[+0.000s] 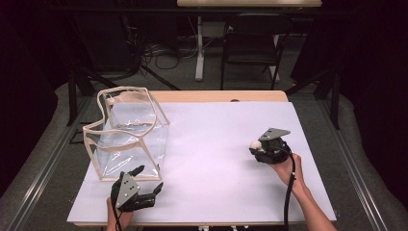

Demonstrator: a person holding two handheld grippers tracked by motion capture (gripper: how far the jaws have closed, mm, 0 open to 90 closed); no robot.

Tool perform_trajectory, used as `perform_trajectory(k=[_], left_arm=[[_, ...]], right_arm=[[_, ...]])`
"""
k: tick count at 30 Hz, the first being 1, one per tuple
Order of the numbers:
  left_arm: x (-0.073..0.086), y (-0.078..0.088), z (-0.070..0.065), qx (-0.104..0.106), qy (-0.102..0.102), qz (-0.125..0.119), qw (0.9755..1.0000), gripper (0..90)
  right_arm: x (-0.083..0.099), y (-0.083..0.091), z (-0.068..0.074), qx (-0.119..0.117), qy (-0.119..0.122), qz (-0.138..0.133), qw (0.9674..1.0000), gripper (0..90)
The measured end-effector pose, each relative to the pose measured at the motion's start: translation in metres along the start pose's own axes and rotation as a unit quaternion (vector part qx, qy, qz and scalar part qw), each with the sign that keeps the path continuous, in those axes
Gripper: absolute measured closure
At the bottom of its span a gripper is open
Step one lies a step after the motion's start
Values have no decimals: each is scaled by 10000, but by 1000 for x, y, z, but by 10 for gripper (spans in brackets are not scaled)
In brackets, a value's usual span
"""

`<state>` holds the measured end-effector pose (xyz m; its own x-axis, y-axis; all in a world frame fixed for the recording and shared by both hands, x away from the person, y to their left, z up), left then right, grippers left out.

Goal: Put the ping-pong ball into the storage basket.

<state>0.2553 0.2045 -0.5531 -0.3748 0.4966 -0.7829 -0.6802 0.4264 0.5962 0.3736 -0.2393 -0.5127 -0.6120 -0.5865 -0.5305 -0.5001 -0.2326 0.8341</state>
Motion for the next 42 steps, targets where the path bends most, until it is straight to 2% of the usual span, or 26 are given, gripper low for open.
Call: perform_trajectory(k=[27,42], left_arm=[[0,-1,0,34,8,-17,10000,160],[0,0,0,10,15,-31,10000,160]], right_arm=[[-8,19,6,75,169,-343,9992,513],[-12,28,8,63,173,-575,9982,513]])
Point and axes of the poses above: each handheld gripper's, and its own axes: y roughly backward along the jaws, x roughly out of its underside, z roughly to its left, the point moved 1 cm from there along -y, roughly forward along the jaws, and after that the axes turned 15 degrees about z, right-handed, at the moved point
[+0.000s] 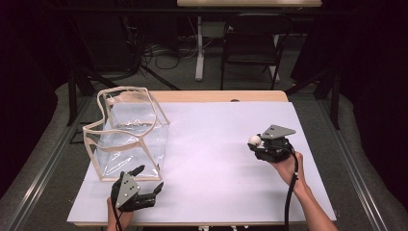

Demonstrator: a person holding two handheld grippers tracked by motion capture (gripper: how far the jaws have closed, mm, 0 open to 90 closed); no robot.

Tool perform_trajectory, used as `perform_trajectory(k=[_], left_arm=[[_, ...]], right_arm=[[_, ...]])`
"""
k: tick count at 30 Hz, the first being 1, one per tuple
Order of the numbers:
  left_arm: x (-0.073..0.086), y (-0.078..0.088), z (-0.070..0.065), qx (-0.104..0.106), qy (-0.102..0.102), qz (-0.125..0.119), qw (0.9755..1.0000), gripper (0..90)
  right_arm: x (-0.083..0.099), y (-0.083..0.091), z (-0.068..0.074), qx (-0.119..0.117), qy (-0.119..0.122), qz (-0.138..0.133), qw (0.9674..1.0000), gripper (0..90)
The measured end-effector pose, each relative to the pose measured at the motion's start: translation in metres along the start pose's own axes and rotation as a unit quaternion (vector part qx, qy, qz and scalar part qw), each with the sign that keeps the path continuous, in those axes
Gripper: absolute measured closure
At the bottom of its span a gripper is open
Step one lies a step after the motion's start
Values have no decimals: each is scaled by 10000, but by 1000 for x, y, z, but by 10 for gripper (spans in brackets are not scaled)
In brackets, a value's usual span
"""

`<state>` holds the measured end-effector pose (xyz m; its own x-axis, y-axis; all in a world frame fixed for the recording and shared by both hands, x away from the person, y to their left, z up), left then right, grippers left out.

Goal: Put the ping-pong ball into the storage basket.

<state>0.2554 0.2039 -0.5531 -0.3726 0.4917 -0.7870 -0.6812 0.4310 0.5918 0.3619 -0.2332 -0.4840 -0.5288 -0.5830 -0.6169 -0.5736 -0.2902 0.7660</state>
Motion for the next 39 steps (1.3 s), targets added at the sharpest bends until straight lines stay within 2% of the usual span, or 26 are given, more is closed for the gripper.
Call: perform_trajectory(k=[39], left_arm=[[0,1,0,-15,14,-28,10000,160]], right_arm=[[-12,21,1,35,-54,-362,9993,514]])
Point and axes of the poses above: each handheld gripper's, and its own axes: y roughly backward along the jaws, x roughly out of its underside, z roughly to its left, the point moved 1 cm from there along -y, roughly forward along the jaws, and after that the axes turned 15 degrees about z, right-handed, at the moved point
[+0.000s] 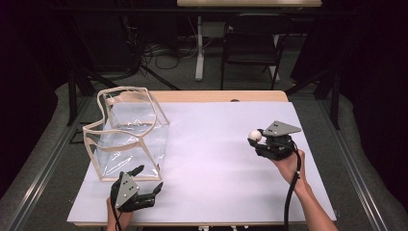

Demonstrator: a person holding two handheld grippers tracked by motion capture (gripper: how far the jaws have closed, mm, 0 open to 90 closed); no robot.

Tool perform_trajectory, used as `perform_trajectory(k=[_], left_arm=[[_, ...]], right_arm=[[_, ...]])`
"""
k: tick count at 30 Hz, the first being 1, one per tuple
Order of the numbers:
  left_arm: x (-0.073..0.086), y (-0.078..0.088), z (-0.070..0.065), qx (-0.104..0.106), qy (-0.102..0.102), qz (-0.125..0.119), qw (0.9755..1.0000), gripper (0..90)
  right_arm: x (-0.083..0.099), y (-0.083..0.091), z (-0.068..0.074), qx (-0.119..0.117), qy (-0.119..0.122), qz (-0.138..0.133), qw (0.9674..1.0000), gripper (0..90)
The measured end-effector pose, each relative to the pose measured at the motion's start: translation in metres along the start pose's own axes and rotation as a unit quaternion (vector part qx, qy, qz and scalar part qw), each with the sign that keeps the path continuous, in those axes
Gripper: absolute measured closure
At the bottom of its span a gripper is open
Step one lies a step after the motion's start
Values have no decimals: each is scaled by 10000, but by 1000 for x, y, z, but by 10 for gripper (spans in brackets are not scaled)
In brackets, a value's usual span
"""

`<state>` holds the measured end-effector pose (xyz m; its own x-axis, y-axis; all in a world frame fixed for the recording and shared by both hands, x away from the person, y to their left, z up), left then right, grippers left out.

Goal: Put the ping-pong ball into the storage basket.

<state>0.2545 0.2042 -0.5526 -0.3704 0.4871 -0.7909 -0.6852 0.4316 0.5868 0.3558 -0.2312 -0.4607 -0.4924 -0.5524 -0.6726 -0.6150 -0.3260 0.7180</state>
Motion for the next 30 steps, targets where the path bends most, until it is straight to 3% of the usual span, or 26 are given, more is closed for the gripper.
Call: perform_trajectory(k=[30], left_arm=[[0,-1,-1,44,-17,5,10000,160]], right_arm=[[-28,11,-3,-3,65,-311,9995,514]])
Point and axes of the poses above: each handheld gripper's, and its own axes: y roughly backward along the jaws, x roughly out of its underside, z roughly to its left, the point moved 1 cm from there along -y, roughly forward along the jaws, and after that the axes turned 15 degrees about z, right-handed, at the moved point
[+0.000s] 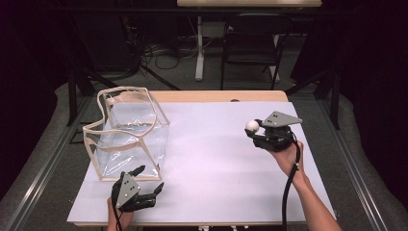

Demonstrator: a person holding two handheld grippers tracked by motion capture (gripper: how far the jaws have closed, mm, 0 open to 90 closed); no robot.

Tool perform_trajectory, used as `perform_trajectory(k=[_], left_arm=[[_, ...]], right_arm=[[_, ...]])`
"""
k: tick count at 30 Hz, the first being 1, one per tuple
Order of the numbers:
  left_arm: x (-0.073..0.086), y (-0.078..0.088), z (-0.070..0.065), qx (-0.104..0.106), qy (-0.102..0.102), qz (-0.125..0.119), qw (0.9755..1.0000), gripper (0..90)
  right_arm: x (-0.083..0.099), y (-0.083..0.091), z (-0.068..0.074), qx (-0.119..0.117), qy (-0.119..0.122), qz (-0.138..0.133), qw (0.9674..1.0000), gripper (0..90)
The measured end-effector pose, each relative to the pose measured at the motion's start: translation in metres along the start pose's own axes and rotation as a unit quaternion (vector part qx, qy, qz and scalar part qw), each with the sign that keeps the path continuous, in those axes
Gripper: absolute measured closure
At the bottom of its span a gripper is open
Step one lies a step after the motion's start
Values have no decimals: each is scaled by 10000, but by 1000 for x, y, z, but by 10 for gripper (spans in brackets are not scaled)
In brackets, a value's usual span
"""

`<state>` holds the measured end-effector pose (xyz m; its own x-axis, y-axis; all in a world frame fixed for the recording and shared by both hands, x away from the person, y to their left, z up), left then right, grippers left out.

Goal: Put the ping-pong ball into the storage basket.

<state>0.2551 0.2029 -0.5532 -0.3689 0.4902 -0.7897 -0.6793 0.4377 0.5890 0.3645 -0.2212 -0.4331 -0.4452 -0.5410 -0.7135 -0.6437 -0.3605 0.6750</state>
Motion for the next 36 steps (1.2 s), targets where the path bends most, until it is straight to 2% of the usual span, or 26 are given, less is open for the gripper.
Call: perform_trajectory(k=[17,36], left_arm=[[0,-1,0,7,-3,-5,10000,160],[-1,-1,-1,14,-10,1,10000,160]], right_arm=[[-23,-5,5,-56,161,-150,9997,514],[-38,-11,11,-135,283,-199,9993,514]])
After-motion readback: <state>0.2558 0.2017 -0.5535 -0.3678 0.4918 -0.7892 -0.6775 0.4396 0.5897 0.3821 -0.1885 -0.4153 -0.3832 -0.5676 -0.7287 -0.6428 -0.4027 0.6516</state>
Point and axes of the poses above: each handheld gripper's, and its own axes: y roughly backward along the jaws, x roughly out of its underside, z roughly to its left, the point moved 1 cm from there along -y, roughly forward along the jaws, and after that the axes turned 15 degrees about z, right-handed, at the moved point
